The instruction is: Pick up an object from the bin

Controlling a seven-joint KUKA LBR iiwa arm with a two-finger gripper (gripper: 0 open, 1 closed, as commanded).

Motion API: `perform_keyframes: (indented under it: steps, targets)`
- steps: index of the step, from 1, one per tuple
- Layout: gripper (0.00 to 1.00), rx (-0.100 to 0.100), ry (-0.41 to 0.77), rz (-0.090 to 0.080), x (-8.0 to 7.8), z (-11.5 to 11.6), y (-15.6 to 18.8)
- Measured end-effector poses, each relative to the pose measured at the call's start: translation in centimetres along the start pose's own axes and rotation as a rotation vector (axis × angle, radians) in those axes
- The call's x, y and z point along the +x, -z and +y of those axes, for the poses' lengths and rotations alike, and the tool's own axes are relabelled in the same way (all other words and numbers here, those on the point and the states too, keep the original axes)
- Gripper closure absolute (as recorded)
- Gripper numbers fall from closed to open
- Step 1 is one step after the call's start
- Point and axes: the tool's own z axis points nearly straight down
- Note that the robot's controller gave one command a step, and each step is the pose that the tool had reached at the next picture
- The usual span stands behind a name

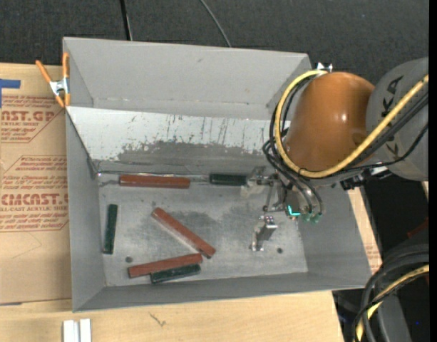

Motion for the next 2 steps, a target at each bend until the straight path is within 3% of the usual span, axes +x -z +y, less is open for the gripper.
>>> perform_keyframes:
  steps: [1, 2]
  targets:
    - [0.00, 0.000, 0.000, -0.008, -0.2, 0.0, 0.4]
    - [0.00, 0.000, 0.013, -0.015, -0.4, 1.3, -4.8]
